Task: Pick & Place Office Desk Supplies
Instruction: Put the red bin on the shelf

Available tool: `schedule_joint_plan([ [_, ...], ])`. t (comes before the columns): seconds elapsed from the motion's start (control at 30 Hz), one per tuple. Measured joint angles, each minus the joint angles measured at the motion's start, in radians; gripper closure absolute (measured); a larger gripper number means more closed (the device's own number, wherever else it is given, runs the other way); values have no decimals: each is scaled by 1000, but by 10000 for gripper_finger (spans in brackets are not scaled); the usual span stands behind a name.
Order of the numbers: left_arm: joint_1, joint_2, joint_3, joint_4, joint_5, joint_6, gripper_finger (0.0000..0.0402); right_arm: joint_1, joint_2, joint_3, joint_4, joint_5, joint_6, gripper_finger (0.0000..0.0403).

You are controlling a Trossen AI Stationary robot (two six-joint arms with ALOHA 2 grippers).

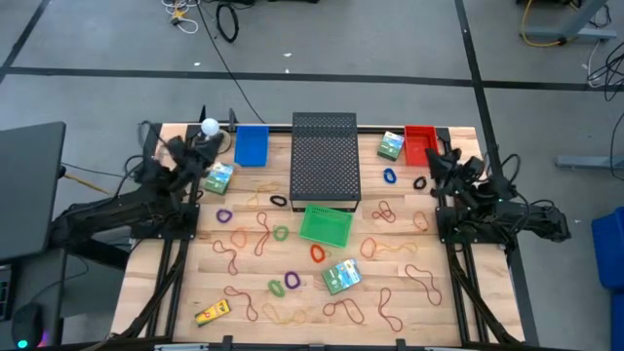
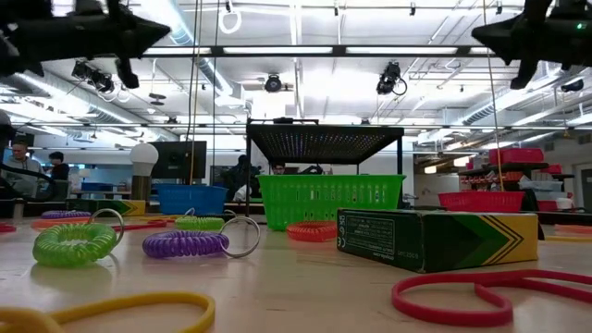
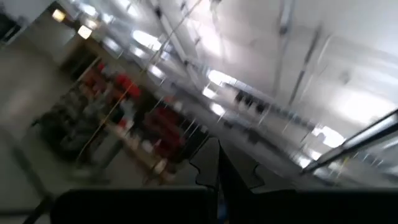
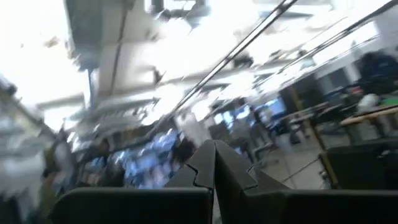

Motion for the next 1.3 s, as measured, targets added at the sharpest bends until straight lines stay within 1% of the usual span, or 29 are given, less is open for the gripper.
schedule_joint_plan([
  [0.07,0,56,45,-75,6,29,395,-1,5,0,55,7,-4,396],
  [0.13,0,107,78,-125,7,51,396,-10,23,-1,147,16,-21,396],
  [0.27,0,198,102,-150,4,58,396,-46,66,1,284,26,-18,396],
  [0.37,0,251,103,-152,-27,51,396,-79,123,37,243,27,62,396],
  [0.4,0,266,103,-151,-40,42,396,-88,157,66,196,34,85,396],
  [0.47,1,287,104,-151,-58,28,396,-101,239,144,45,92,129,397],
  [0.57,1,310,104,-150,-63,35,392,-129,403,309,-293,161,210,399],
  [0.67,0,329,104,-150,-71,42,388,-181,580,485,-625,172,371,399],
  [0.8,0,339,104,-150,-79,41,390,-286,796,687,-1012,96,572,401],
  [0.9,0,339,104,-149,-79,41,391,-402,932,804,-1220,-17,614,400],
  [1.0,0,339,104,-148,-79,50,392,-522,1056,870,-1332,-134,593,396],
  [1.1,0,339,104,-149,-79,61,392,-629,1156,896,-1386,-190,591,382],
  [1.2,0,339,104,-149,-79,61,392,-711,1224,898,-1423,-252,562,355],
  [1.3,-1,339,104,-149,-79,62,392,-749,1275,898,-1410,-293,525,322],
])
